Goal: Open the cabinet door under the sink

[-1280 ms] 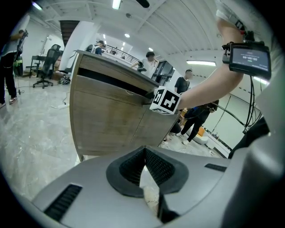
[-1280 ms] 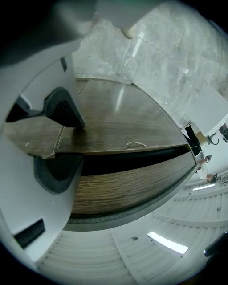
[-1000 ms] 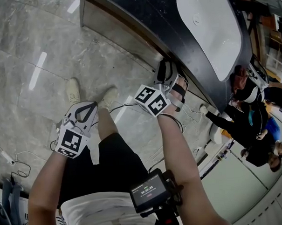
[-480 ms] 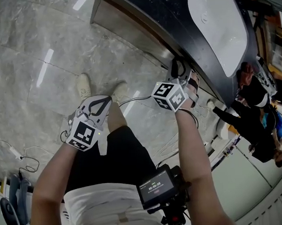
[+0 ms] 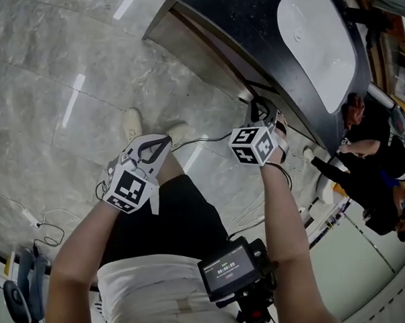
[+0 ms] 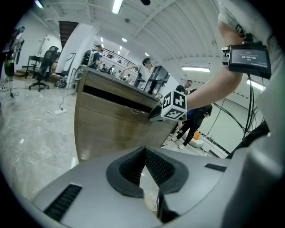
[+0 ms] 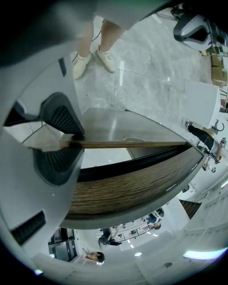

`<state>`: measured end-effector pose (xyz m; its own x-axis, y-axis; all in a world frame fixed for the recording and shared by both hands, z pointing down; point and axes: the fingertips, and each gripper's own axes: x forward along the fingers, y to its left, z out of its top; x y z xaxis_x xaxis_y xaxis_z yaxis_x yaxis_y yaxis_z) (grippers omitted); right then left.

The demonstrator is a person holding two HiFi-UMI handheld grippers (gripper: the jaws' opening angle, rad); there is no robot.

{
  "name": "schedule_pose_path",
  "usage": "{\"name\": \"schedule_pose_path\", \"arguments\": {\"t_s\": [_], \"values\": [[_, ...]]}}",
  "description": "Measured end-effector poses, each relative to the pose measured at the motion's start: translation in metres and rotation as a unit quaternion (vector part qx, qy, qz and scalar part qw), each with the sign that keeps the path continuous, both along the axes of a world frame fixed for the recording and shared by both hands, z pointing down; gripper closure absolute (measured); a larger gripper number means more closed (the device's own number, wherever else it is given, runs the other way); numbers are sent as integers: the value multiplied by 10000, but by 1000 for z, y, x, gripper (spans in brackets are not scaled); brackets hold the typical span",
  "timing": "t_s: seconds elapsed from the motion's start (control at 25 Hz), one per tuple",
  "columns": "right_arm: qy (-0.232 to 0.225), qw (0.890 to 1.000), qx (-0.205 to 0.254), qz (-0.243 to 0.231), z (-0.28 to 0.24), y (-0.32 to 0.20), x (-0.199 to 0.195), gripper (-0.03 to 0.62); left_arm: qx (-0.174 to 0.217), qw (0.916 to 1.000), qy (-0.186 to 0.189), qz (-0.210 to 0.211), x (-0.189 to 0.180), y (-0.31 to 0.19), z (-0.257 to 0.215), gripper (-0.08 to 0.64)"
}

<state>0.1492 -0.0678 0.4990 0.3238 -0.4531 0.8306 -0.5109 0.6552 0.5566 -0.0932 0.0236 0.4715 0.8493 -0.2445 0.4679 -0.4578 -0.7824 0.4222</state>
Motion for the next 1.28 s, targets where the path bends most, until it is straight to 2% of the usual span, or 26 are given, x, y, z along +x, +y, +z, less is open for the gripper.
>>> {"name": "schedule_pose_path", "arguments": {"t_s": [0.2,0.36,0.52,0.68,1.0,1.2,1.28], "values": [[-130,9997,-188,77,-5,11,-1,494,-53,9997,133,-179,11,2,-12,549],[-417,9988,-230,105,-18,31,27,499,-136,9997,78,-181,56,29,-24,549],[-794,9958,-450,57,-14,23,13,508,-146,9996,129,-209,64,34,-22,549],[-1354,9869,-867,103,-1,32,-19,514,-184,9990,21,-407,53,41,-20,549],[-2118,9706,-1056,434,-1,54,-69,520,-167,9965,-82,-820,25,65,-32,549],[-2782,9507,-1200,666,-5,57,-85,522,-102,9942,-151,-1059,17,64,-38,549],[-2873,9456,-1298,798,-8,64,-87,522,-159,9933,-145,-1139,15,69,-39,549]]}}
